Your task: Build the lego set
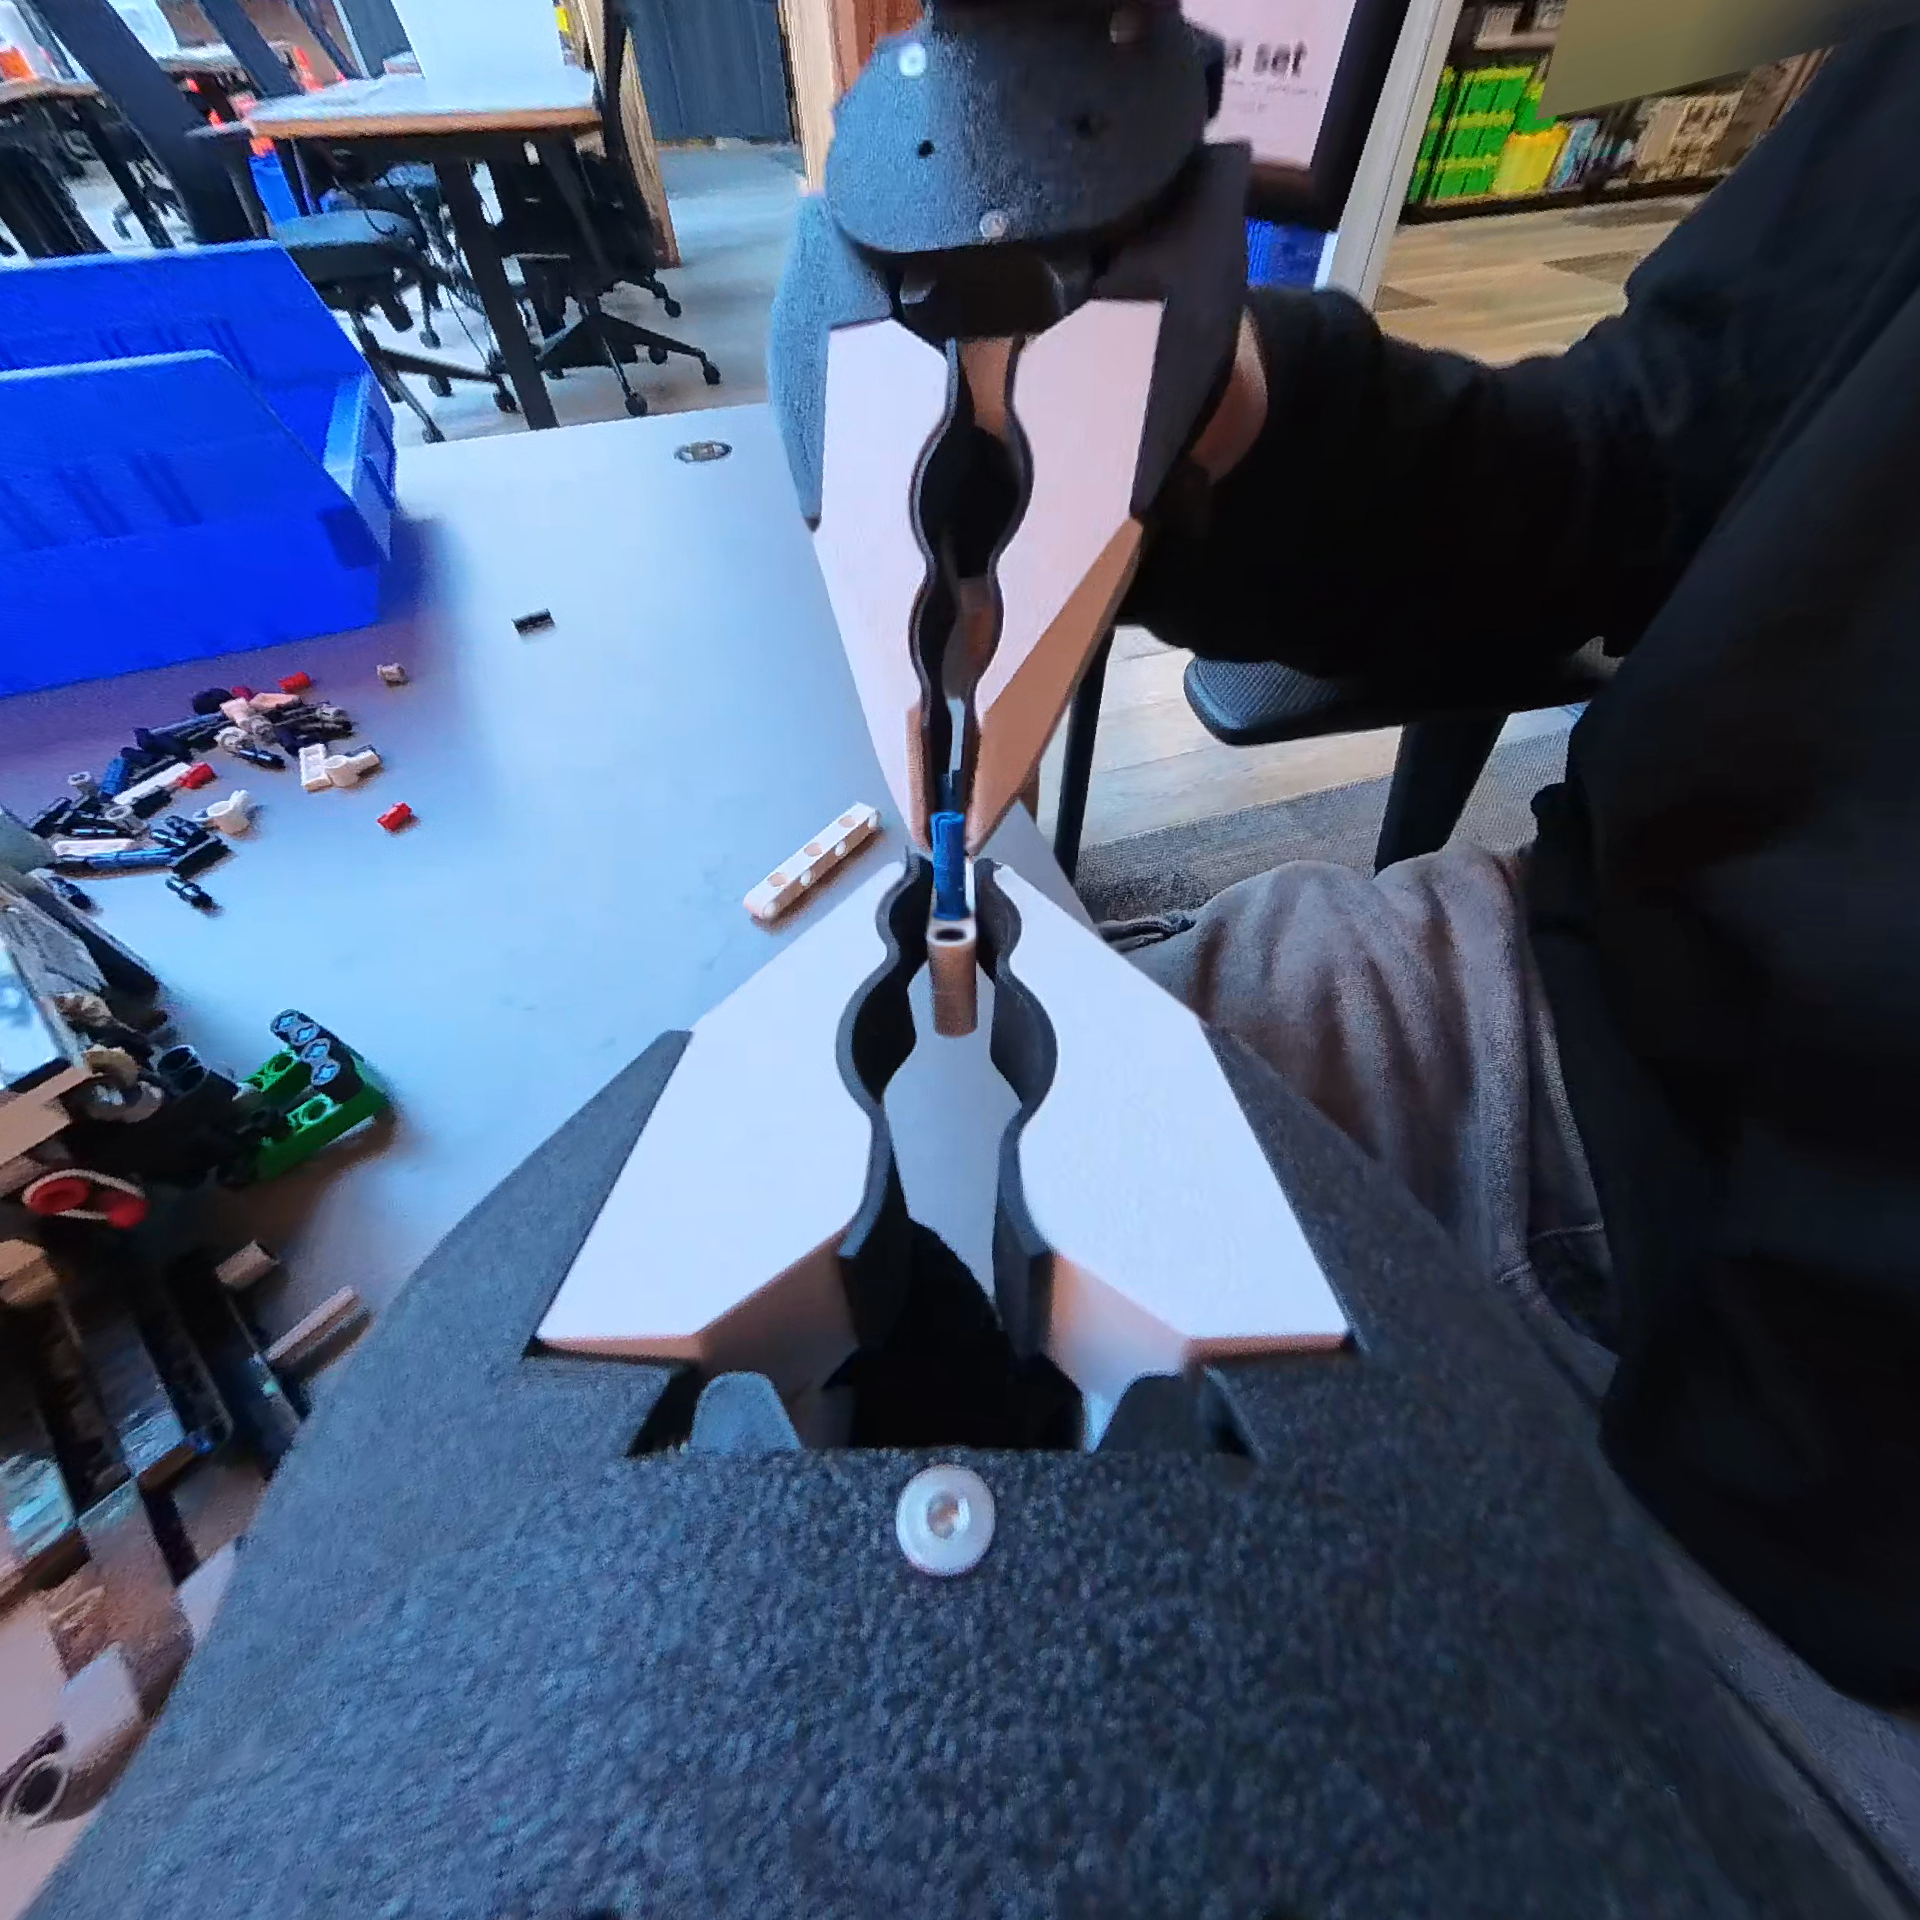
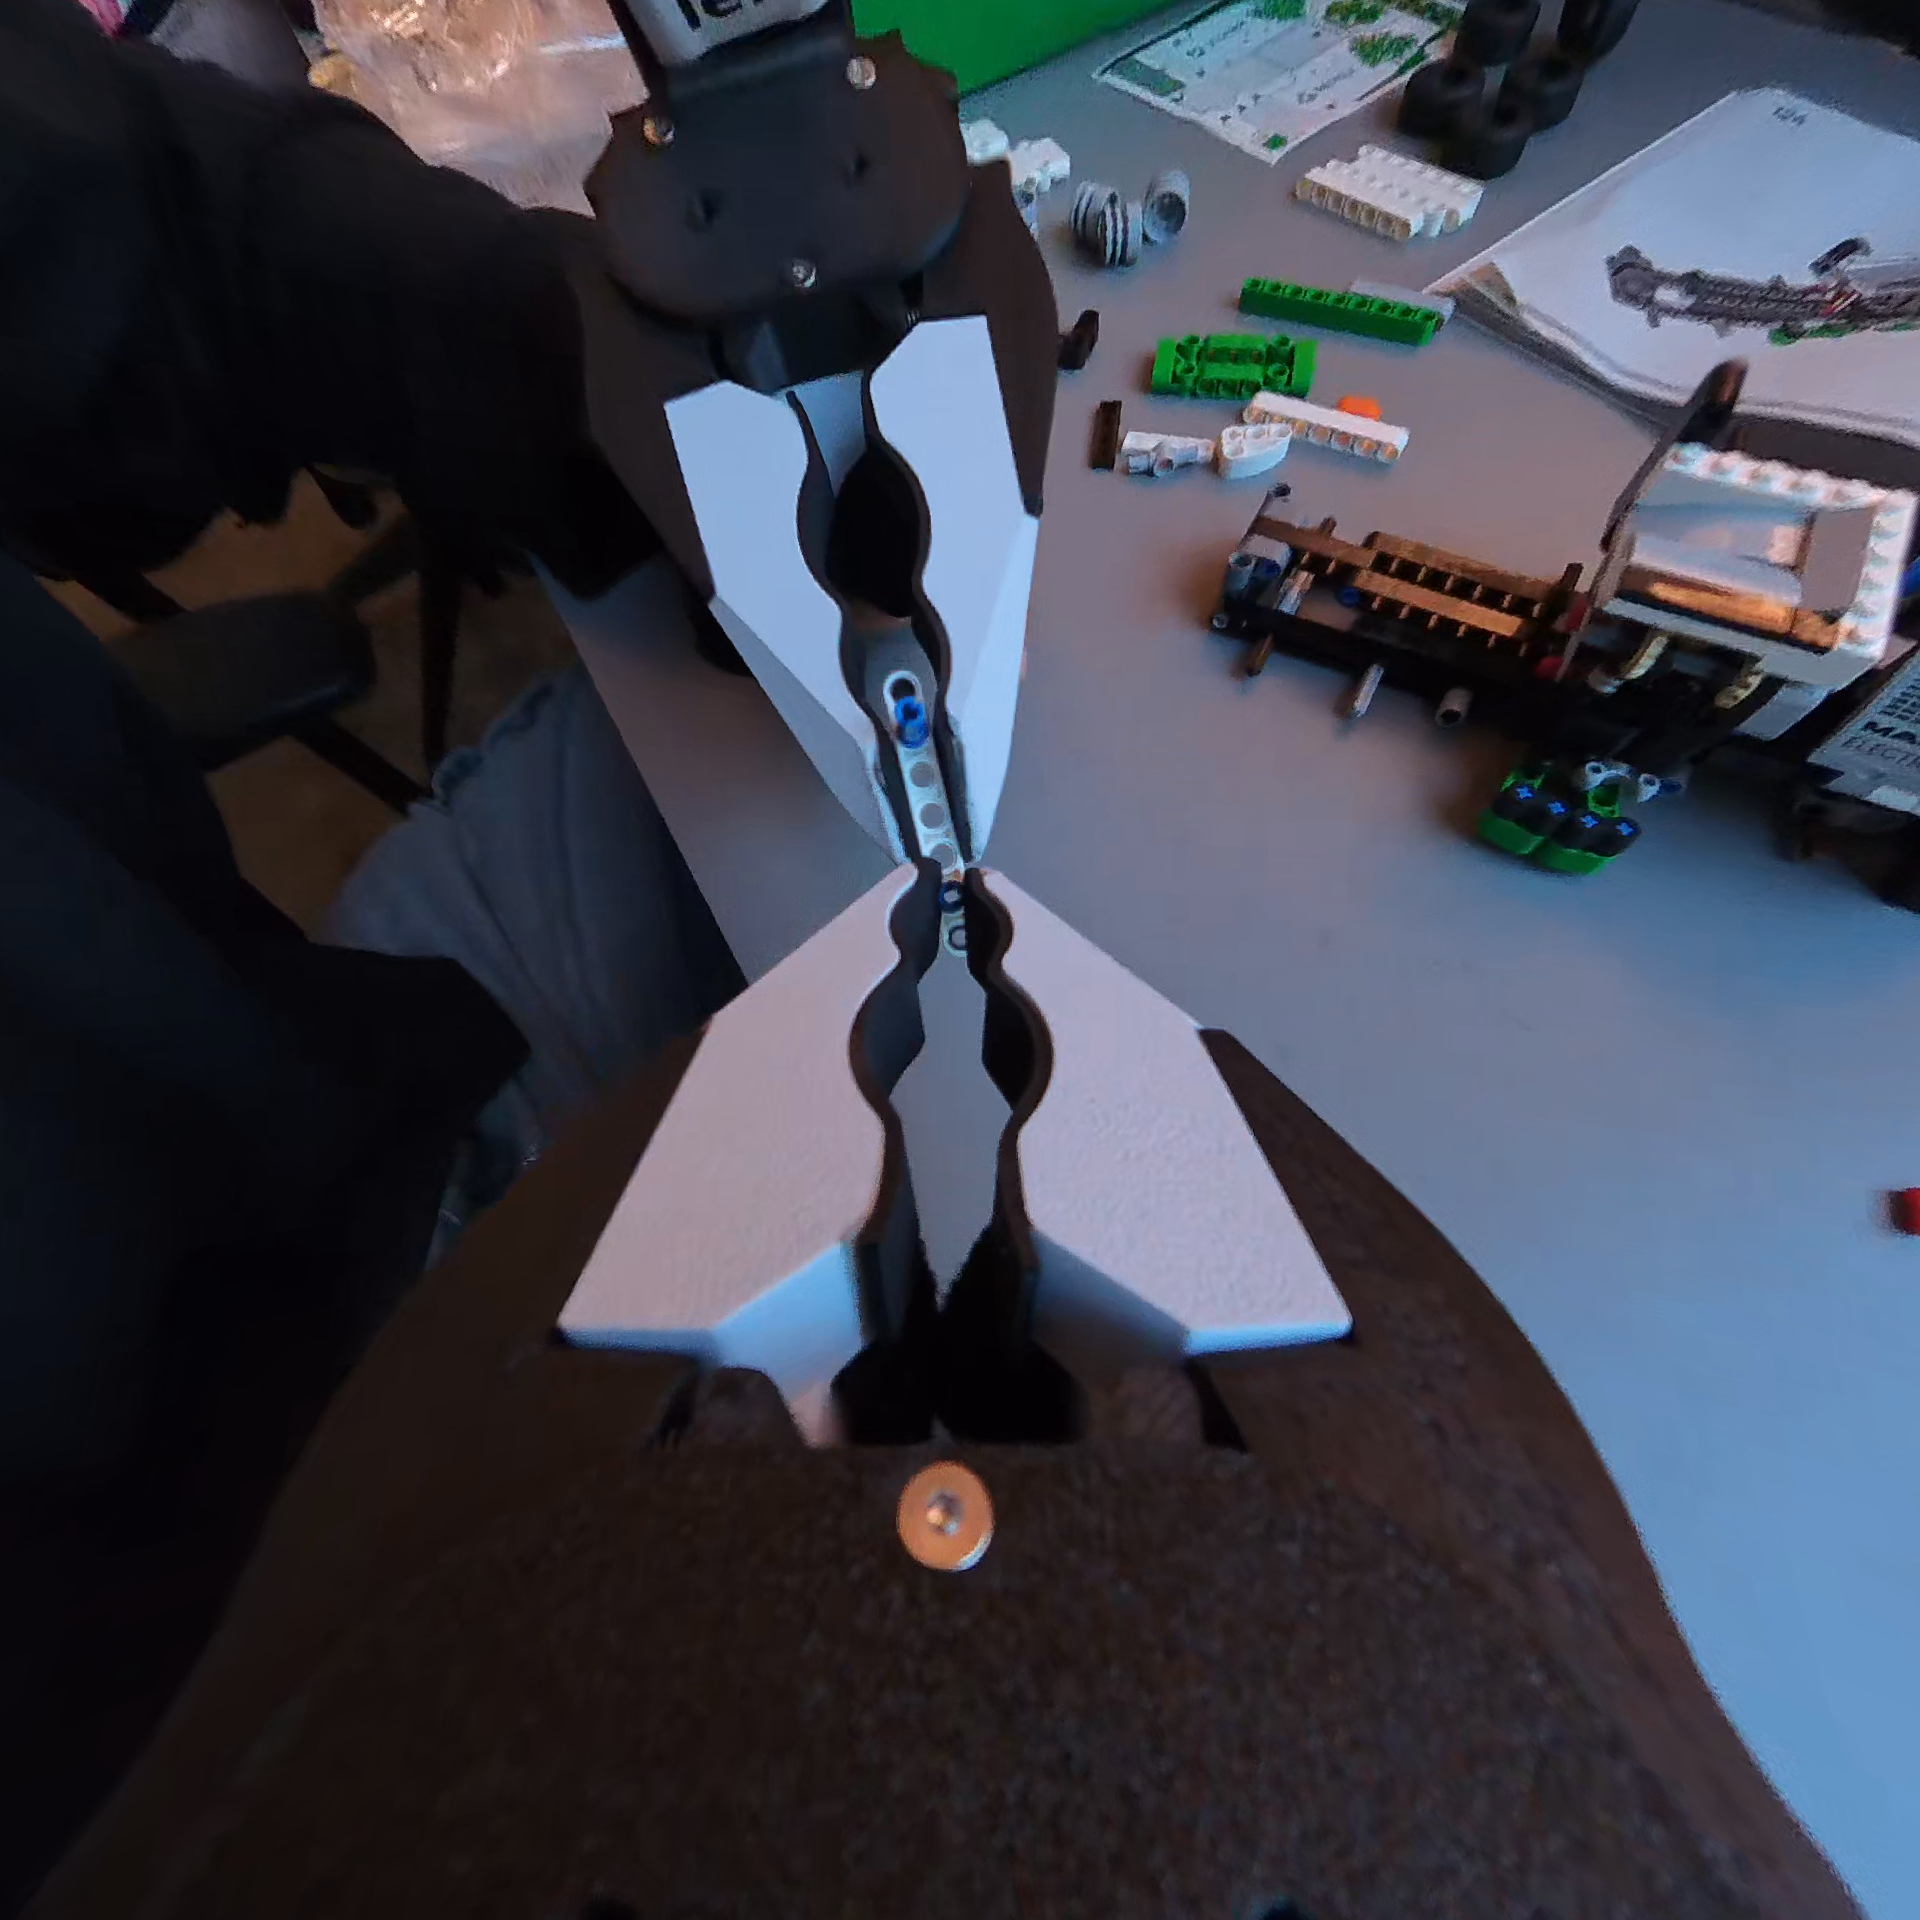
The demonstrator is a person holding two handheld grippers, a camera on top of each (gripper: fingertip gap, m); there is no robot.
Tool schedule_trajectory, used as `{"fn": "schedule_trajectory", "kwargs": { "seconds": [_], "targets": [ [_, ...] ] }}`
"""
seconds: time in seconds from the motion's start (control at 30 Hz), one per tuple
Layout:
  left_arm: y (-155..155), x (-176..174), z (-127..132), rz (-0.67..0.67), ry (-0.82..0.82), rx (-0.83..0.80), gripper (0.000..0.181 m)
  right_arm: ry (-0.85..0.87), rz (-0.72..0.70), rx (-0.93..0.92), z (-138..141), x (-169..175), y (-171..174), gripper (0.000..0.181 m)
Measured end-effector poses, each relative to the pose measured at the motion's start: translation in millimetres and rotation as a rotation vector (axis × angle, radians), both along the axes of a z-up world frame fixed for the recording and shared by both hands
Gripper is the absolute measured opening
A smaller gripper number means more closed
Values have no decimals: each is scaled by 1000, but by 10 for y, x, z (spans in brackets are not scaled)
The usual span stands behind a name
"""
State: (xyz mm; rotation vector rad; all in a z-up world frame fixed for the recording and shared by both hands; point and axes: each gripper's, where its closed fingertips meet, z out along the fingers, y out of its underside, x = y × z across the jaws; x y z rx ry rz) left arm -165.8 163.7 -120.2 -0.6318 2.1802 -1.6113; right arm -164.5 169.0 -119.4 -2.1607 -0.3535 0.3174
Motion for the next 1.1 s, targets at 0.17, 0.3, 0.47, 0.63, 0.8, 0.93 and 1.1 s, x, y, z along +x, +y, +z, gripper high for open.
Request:
{"fn": "schedule_trajectory", "kwargs": {
  "seconds": [0.17,0.3,0.47,0.63,0.8,0.93,1.1],
  "targets": [
    [23,22,51,13,-20,-26,7,82,-10,45,50,23,26,3],
    [31,16,86,7,-24,-51,7,155,-6,69,92,25,27,3],
    [52,30,107,18,-25,-68,7,178,-15,92,118,36,54,3],
    [50,37,101,25,-30,-60,7,232,-14,106,142,40,58,3],
    [64,57,109,37,-26,-69,7,231,-30,124,152,60,77,3],
    [81,73,135,53,-16,-91,7,260,-40,160,192,77,94,3],
    [140,81,80,59,71,-81,7,187,-32,207,270,111,31,10]
  ]
}}
